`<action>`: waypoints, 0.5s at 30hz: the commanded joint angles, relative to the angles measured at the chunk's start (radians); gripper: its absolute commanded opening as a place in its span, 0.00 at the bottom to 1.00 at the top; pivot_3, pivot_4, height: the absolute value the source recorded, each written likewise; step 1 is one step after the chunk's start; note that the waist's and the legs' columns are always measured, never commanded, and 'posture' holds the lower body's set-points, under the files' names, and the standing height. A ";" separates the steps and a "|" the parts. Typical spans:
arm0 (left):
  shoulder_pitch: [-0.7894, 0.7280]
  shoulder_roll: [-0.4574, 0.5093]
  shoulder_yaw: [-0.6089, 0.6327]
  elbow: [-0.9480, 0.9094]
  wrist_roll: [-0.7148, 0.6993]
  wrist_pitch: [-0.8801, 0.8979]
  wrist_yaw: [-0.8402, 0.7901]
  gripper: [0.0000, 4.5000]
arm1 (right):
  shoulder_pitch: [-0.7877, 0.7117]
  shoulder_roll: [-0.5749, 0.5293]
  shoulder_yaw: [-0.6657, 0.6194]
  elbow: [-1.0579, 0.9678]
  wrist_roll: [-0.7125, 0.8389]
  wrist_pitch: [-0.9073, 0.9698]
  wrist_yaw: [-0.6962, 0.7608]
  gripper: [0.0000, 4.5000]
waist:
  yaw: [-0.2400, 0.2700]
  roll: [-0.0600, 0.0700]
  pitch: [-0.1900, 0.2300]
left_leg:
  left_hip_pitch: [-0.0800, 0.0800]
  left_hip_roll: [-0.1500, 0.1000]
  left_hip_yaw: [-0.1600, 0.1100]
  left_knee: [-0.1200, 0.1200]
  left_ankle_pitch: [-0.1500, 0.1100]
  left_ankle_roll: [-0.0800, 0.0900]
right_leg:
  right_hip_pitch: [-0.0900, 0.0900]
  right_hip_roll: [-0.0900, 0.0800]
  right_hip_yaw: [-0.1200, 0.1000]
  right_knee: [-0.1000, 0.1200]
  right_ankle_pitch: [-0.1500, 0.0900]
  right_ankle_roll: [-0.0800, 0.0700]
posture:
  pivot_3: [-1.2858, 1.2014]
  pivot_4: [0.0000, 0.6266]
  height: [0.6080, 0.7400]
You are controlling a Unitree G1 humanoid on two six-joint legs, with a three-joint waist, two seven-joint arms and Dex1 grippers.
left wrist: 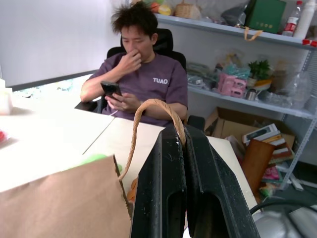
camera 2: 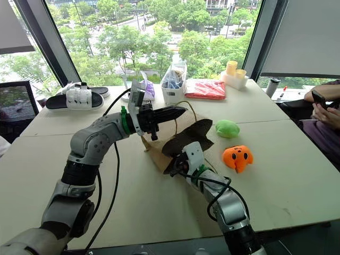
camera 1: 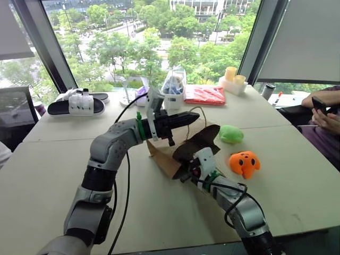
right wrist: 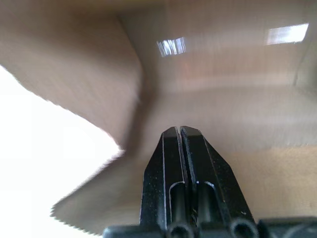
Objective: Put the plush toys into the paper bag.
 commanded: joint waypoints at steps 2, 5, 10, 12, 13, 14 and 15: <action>-0.001 0.006 0.010 -0.017 -0.006 -0.010 -0.016 0.01 | 0.059 -0.054 -0.127 -0.273 0.139 0.143 0.006 0.00 | 0.003 0.000 0.000 | 0.000 0.000 0.000 0.000 0.000 0.001 | 0.000 0.000 0.000 0.000 0.000 0.000 | 0.52 0.24 1.00; 0.005 0.008 0.005 -0.020 -0.011 0.000 -0.027 0.00 | 0.100 -0.099 -0.243 -0.382 0.240 0.227 0.007 0.12 | 0.003 0.000 0.000 | 0.000 0.000 0.000 0.000 0.000 0.001 | 0.000 0.000 0.000 0.000 0.000 0.000 | 0.52 0.24 1.00; 0.012 0.009 -0.003 -0.018 -0.005 0.001 -0.044 0.00 | 0.094 -0.142 -0.442 -0.437 0.394 0.294 -0.028 0.65 | 0.001 0.000 0.000 | 0.001 0.000 0.000 0.000 -0.001 0.001 | 0.001 0.000 0.000 0.000 0.000 0.000 | 0.52 0.24 1.00; 0.012 0.007 -0.004 -0.013 -0.002 -0.002 -0.046 0.00 | 0.085 -0.180 -0.491 -0.401 0.376 0.286 -0.046 0.88 | 0.002 0.000 0.000 | 0.001 0.000 0.000 0.000 -0.001 0.001 | 0.001 0.000 0.000 0.000 0.000 0.000 | 0.52 0.24 1.00; 0.012 0.005 -0.005 -0.012 -0.001 -0.003 -0.047 0.00 | 0.088 -0.226 -0.499 -0.350 0.317 0.254 -0.047 0.98 | 0.003 0.000 0.000 | 0.001 0.000 0.000 0.000 -0.001 0.001 | 0.001 0.000 0.000 0.000 0.000 0.000 | 0.52 0.24 1.00; 0.014 0.001 -0.007 -0.012 0.001 -0.006 -0.046 0.00 | 0.084 -0.264 -0.497 -0.279 0.250 0.224 -0.066 0.99 | 0.003 0.000 0.000 | 0.001 0.000 0.001 0.000 -0.001 0.001 | 0.001 0.000 0.000 0.000 0.000 0.000 | 0.52 0.24 1.00; 0.015 -0.003 -0.009 -0.013 0.004 -0.008 -0.044 0.00 | 0.083 -0.290 -0.494 -0.229 0.206 0.201 -0.080 0.99 | 0.005 -0.001 0.000 | 0.001 0.000 0.002 0.001 -0.001 0.001 | 0.002 0.000 0.000 -0.001 0.000 0.000 | 0.52 0.24 1.00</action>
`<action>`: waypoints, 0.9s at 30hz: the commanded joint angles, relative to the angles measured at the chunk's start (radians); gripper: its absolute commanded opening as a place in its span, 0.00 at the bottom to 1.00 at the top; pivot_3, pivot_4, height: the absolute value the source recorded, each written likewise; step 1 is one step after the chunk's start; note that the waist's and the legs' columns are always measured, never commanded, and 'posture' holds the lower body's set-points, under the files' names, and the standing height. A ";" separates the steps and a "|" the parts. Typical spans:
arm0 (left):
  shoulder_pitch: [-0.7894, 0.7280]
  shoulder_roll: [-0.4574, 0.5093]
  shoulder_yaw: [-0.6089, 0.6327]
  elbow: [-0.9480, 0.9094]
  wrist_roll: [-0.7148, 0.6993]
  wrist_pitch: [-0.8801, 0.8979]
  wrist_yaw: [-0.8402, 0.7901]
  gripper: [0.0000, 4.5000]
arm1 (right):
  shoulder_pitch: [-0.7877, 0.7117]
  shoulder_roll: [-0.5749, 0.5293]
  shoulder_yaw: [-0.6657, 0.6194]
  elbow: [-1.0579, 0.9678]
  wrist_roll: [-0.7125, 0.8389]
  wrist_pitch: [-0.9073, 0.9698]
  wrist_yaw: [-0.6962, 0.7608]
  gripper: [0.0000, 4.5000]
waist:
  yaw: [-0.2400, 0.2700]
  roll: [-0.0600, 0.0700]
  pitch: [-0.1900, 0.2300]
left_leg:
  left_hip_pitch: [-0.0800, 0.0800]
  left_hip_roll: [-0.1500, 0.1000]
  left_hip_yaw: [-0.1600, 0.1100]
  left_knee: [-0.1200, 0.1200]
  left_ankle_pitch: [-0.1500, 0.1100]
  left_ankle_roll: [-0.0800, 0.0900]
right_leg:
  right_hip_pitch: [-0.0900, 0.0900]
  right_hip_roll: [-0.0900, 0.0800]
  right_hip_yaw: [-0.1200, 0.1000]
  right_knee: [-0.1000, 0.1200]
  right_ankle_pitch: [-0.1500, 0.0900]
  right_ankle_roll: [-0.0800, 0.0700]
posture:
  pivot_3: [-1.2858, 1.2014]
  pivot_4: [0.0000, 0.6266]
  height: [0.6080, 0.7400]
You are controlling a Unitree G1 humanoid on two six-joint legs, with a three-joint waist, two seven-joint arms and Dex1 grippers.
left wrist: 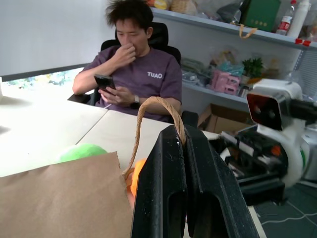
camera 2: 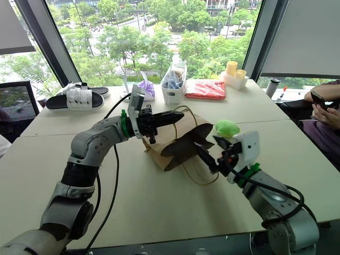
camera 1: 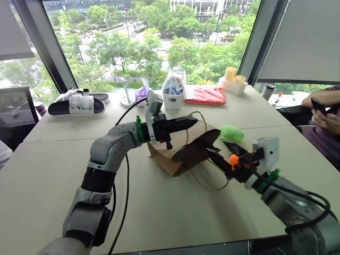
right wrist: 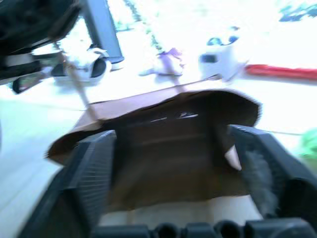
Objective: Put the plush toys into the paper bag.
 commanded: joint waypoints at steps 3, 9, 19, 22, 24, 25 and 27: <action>0.006 -0.010 -0.011 -0.032 0.009 -0.021 0.002 0.00 | -0.025 -0.118 0.071 0.263 -0.224 -0.083 -0.051 0.99 | 0.001 -0.001 0.000 | 0.000 0.000 0.003 0.001 0.000 0.000 | 0.001 0.000 0.000 0.000 0.000 0.000 | 0.52 0.24 1.00; 0.032 -0.033 -0.008 -0.066 0.015 -0.032 0.037 0.00 | -0.139 -0.077 0.207 0.558 -0.373 -0.115 -0.128 0.99 | -0.006 0.000 0.000 | 0.001 0.000 0.004 -0.001 0.000 0.000 | -0.001 0.000 0.001 0.001 0.000 0.000 | 0.52 0.24 1.00; 0.075 -0.045 0.049 -0.128 -0.036 0.000 0.118 0.00 | -0.140 -0.080 0.200 0.627 -0.405 -0.122 -0.111 0.18 | 0.001 -0.001 0.000 | 0.001 0.000 0.003 0.003 0.000 0.000 | 0.003 0.000 0.001 0.000 0.000 0.000 | 0.52 0.24 1.00; 0.075 -0.046 0.053 -0.133 -0.050 0.008 0.126 0.00 | -0.127 -0.088 0.194 0.624 -0.410 -0.128 -0.106 0.00 | 0.001 -0.001 0.000 | 0.002 0.000 0.002 0.004 0.000 0.000 | 0.004 0.000 0.001 0.000 0.000 0.000 | 0.52 0.24 1.00; 0.071 -0.045 0.049 -0.127 -0.048 0.004 0.125 0.00 | -0.098 -0.099 0.143 0.544 -0.377 -0.152 -0.076 0.00 | 0.004 -0.001 0.000 | 0.001 0.000 0.002 0.004 0.000 0.000 | 0.004 0.000 0.000 0.000 0.000 0.000 | 0.52 0.24 1.00; 0.067 -0.045 0.049 -0.121 -0.047 0.002 0.125 0.00 | -0.087 -0.102 0.113 0.488 -0.344 -0.156 -0.050 0.00 | 0.008 -0.001 0.000 | 0.001 0.000 0.002 0.004 0.000 0.000 | 0.004 0.000 0.000 0.000 0.000 0.000 | 0.52 0.24 1.00; 0.049 -0.046 0.058 -0.095 -0.048 -0.003 0.123 0.00 | -0.082 -0.095 0.069 0.393 -0.264 -0.128 0.000 0.00 | 0.009 -0.001 0.000 | 0.000 -0.001 0.002 0.004 0.000 0.001 | 0.003 0.000 0.000 0.000 0.000 0.000 | 0.52 0.24 1.00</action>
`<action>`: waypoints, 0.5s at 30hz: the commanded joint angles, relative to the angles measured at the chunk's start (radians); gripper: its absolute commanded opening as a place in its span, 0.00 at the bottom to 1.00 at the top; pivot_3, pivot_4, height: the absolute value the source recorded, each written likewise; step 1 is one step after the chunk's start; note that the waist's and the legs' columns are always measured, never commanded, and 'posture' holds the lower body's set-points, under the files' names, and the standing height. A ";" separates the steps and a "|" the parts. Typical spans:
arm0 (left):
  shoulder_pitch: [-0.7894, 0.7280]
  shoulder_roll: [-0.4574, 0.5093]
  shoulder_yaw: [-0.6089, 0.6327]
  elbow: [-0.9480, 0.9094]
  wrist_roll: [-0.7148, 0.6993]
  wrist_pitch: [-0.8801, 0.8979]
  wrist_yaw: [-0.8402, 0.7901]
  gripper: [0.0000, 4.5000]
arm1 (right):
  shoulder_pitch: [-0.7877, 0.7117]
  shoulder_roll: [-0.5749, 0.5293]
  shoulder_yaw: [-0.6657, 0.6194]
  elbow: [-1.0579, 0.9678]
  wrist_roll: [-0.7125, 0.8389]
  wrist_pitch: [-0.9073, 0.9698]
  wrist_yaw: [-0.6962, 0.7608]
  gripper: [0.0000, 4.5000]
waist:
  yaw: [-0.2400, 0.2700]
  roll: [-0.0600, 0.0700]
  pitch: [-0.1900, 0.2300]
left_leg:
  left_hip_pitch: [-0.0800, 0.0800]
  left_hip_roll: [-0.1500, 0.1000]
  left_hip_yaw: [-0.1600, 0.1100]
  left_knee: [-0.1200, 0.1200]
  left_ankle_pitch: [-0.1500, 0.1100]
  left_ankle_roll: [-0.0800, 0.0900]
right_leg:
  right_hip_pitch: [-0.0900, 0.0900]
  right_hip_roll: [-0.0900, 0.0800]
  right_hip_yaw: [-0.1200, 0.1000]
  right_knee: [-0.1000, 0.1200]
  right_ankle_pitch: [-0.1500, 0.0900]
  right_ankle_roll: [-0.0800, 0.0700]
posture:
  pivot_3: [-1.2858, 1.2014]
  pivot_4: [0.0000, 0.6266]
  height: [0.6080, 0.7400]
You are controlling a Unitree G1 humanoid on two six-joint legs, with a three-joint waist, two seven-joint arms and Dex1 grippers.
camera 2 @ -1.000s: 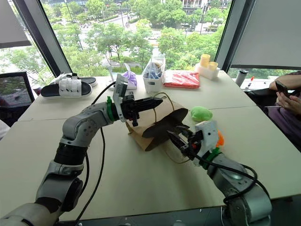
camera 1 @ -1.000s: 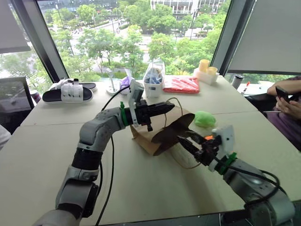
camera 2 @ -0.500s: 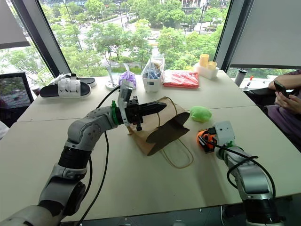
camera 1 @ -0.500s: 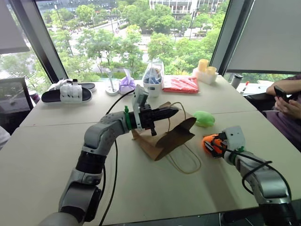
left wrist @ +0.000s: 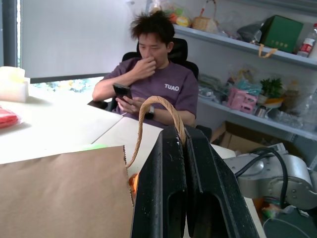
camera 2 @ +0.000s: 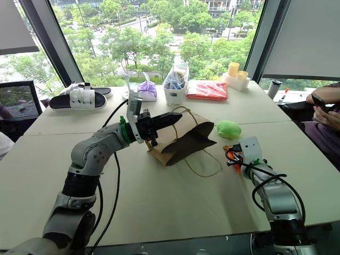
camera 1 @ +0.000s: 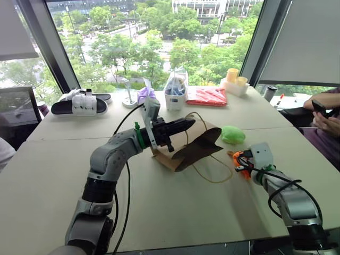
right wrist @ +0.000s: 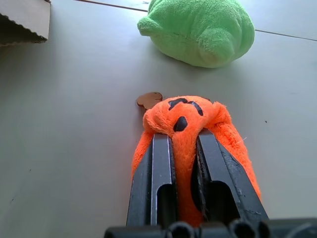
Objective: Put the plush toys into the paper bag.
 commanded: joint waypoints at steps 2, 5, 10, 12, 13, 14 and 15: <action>-0.069 -0.014 0.054 0.028 -0.053 0.008 0.007 0.00 | 0.000 -0.004 -0.110 -0.252 0.213 0.070 0.123 0.00 | -0.003 0.000 0.000 | -0.001 0.000 0.000 0.000 0.000 0.000 | -0.001 0.000 0.001 0.000 0.000 0.000 | 0.52 0.24 1.00; -0.086 0.001 0.042 0.052 -0.051 0.011 -0.030 0.00 | -0.008 0.007 -0.145 -0.356 0.340 0.164 0.147 0.00 | -0.011 0.000 0.000 | 0.000 0.001 -0.002 -0.001 0.000 0.001 | -0.001 0.001 0.000 0.000 0.000 0.000 | 0.52 0.24 1.00; -0.099 0.000 0.032 0.073 -0.053 0.017 -0.053 0.00 | -0.027 -0.009 -0.126 -0.455 0.470 0.282 0.151 0.00 | -0.009 0.000 0.000 | 0.000 0.001 -0.002 -0.001 -0.001 0.001 | -0.001 0.001 0.000 0.000 0.000 0.000 | 0.52 0.24 1.00; -0.101 -0.008 0.032 0.065 -0.070 0.033 -0.056 0.00 | -0.071 0.019 -0.093 -0.441 0.474 0.304 0.114 0.00 | -0.009 0.000 0.000 | 0.000 0.001 -0.002 -0.001 -0.001 0.001 | -0.001 0.001 0.000 0.000 0.000 0.000 | 0.52 0.24 1.00; -0.101 -0.012 0.032 0.058 -0.080 0.044 -0.057 0.00 | -0.097 0.037 -0.074 -0.420 0.469 0.308 0.095 0.00 | -0.010 0.000 0.000 | 0.000 0.001 -0.003 -0.001 -0.001 0.001 | -0.001 0.000 0.000 0.000 0.000 0.000 | 0.52 0.24 1.00; -0.100 -0.017 0.030 0.045 -0.092 0.057 -0.057 0.00 | -0.124 0.053 -0.042 -0.391 0.451 0.302 0.083 0.00 | -0.010 0.000 0.000 | 0.000 0.001 -0.003 -0.001 -0.001 0.001 | -0.001 0.000 0.000 0.000 0.000 0.000 | 0.52 0.24 1.00; -0.097 -0.020 0.028 0.033 -0.103 0.068 -0.056 0.00 | -0.147 0.063 -0.009 -0.363 0.429 0.296 0.076 0.00 | -0.012 0.000 0.000 | 0.000 0.001 -0.003 -0.001 -0.001 0.001 | -0.001 0.000 0.000 0.000 0.000 0.000 | 0.52 0.24 1.00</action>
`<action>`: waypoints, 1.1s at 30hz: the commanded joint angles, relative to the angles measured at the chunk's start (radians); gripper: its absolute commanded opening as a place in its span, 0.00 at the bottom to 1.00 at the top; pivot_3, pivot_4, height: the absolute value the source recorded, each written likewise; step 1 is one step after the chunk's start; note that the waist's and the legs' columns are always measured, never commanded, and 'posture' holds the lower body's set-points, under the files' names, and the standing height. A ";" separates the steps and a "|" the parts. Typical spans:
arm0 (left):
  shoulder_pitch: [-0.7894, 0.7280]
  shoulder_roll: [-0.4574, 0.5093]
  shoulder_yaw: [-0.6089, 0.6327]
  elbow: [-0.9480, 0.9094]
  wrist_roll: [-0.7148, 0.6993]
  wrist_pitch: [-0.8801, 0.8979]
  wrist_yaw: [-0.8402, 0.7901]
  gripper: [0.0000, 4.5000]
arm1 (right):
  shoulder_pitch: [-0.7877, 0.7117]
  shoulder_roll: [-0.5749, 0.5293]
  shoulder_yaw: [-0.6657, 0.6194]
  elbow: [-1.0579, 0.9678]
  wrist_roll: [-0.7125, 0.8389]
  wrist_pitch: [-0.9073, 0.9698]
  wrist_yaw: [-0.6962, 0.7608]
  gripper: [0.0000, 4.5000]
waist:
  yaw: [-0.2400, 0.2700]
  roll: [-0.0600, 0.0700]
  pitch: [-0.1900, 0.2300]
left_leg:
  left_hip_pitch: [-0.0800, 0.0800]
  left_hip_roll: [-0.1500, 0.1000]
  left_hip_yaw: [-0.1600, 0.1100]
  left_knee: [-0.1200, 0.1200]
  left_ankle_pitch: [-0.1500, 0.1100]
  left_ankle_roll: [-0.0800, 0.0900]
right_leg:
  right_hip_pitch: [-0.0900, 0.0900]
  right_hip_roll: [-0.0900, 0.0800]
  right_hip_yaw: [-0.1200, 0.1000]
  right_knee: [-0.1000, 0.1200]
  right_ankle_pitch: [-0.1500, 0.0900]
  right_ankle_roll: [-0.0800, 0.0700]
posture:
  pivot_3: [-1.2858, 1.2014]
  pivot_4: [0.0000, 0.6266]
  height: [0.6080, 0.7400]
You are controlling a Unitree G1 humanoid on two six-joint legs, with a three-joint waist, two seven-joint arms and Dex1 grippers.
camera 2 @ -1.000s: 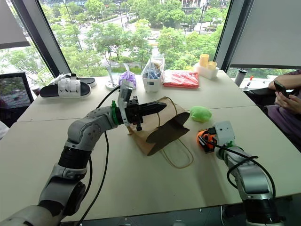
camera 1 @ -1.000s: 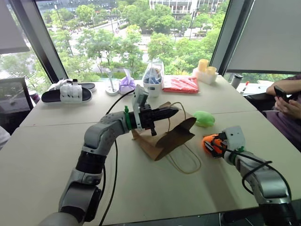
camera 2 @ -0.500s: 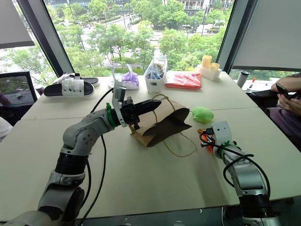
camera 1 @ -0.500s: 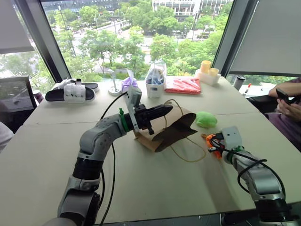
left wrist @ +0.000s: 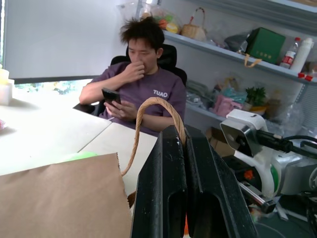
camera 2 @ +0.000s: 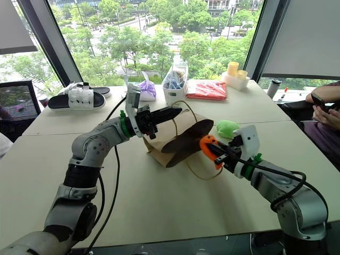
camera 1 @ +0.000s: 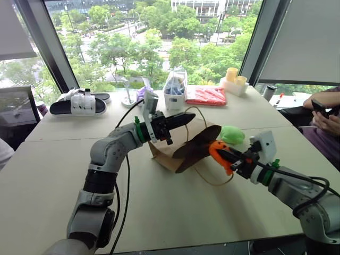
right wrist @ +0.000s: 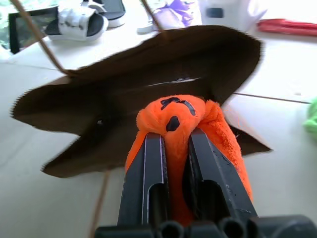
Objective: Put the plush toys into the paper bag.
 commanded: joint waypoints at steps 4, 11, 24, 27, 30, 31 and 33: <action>-0.005 -0.016 -0.002 -0.104 -0.071 0.057 0.002 0.00 | -0.171 0.085 0.165 0.177 -0.093 -0.060 -0.045 0.00 | -0.002 0.001 0.000 | 0.000 0.000 0.000 -0.001 0.000 0.000 | -0.002 0.000 0.000 0.001 0.000 0.000 | 0.52 0.24 1.00; -0.007 -0.043 0.049 -0.131 -0.139 0.099 0.085 0.00 | -0.299 0.146 0.285 0.403 -0.237 -0.145 -0.079 0.00 | -0.001 0.000 0.000 | -0.002 0.000 0.000 -0.001 0.000 -0.001 | -0.003 0.000 0.000 0.001 0.000 0.000 | 0.52 0.24 1.00; -0.010 -0.018 0.036 -0.073 -0.077 0.058 0.121 0.00 | -0.183 0.105 0.190 0.150 -0.130 -0.102 0.022 0.99 | 0.000 0.000 0.000 | -0.002 0.000 0.000 -0.004 0.002 -0.004 | -0.004 0.000 0.000 0.000 0.000 0.000 | 0.52 0.24 1.00; -0.021 -0.023 0.041 -0.052 -0.077 0.051 0.114 0.00 | -0.123 0.048 0.112 0.039 -0.041 -0.051 0.063 0.99 | 0.001 0.000 0.000 | -0.002 -0.001 0.000 -0.003 0.001 -0.002 | -0.004 0.000 0.000 0.000 0.000 0.000 | 0.52 0.24 1.00; -0.019 -0.023 0.020 -0.043 -0.050 0.026 0.096 0.00 | -0.046 -0.053 -0.047 -0.067 0.109 0.049 0.105 0.99 | 0.003 0.000 0.000 | -0.002 -0.001 0.000 -0.003 0.001 -0.001 | -0.003 0.000 0.000 0.000 0.000 0.000 | 0.52 0.24 1.00; -0.018 -0.019 0.012 -0.042 -0.039 0.016 0.086 0.00 | -0.037 -0.073 -0.089 -0.086 0.154 0.075 0.102 0.99 | 0.003 0.000 0.000 | -0.002 -0.001 0.000 -0.003 0.001 -0.001 | -0.003 0.000 0.000 -0.001 0.000 0.000 | 0.52 0.24 1.00; -0.007 -0.017 0.021 -0.044 -0.042 0.015 0.087 0.00 | -0.052 -0.087 -0.239 -0.058 0.280 0.097 0.061 0.99 | 0.001 0.000 0.000 | -0.002 0.000 0.000 -0.003 0.001 -0.001 | -0.003 0.000 0.000 -0.001 0.000 0.000 | 0.52 0.24 1.00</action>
